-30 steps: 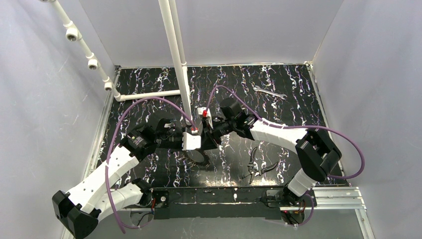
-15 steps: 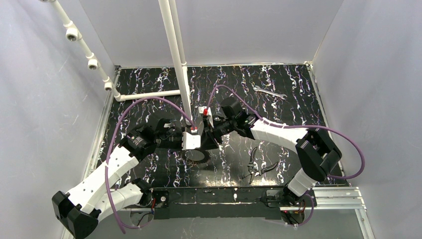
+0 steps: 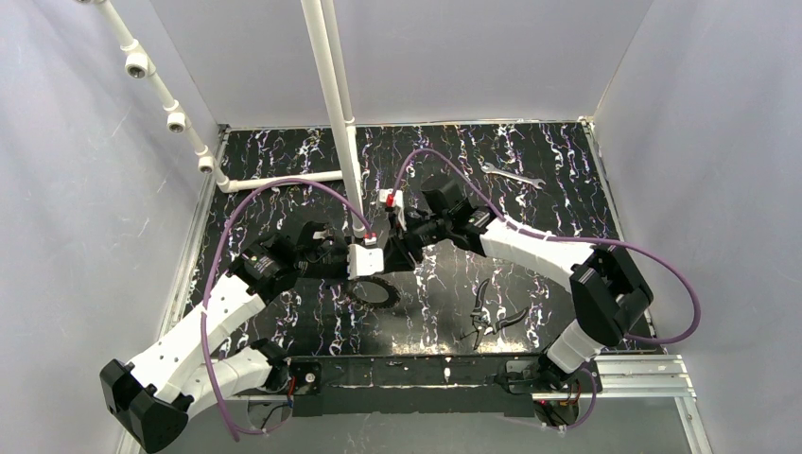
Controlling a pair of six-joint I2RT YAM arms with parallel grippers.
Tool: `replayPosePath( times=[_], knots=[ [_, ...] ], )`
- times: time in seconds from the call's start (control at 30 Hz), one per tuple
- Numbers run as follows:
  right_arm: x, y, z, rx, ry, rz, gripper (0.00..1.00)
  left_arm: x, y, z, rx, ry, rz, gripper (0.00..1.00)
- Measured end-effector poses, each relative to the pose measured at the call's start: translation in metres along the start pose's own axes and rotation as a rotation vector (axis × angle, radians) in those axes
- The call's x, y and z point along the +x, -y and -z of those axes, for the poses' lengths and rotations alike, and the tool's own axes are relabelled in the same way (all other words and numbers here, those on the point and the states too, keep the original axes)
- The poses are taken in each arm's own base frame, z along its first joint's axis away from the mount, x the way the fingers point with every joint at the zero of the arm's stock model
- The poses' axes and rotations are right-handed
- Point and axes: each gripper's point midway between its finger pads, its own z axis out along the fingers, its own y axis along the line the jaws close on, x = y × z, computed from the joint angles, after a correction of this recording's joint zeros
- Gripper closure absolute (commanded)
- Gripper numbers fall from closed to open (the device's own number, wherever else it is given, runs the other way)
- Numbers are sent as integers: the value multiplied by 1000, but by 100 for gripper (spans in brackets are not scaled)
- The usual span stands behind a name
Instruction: Remove the keys from the keyring
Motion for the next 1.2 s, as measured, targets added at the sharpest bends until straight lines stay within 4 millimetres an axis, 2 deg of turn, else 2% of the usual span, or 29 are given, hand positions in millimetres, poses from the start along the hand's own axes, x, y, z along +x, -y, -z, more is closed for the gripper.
replayPosePath(
  times=[0.1, 0.23, 0.37, 0.57, 0.77, 0.97, 1.2],
  knots=[
    [-6, 4, 6, 28, 6, -4, 63, 1, -1, 0, -7, -5, 10, 100],
    [-9, -2, 11, 25, 13, -38, 67, 3, -2, 0, -11, -15, 28, 100],
    [1, -11, 11, -7, 12, -103, 68, 6, -3, -2, -14, -31, 52, 100],
    [21, -17, 7, -35, 8, -187, 60, 12, -6, -5, -29, -57, 94, 100],
    [11, -13, 1, -35, 55, -173, 56, 12, -11, -4, -51, -53, 132, 100],
    [9, -1, -4, -2, 77, -153, 53, 14, -11, -6, -53, -57, 166, 100],
    [21, 19, -14, 40, 60, -147, 51, 16, -15, -4, -68, -57, 210, 100]
  ],
)
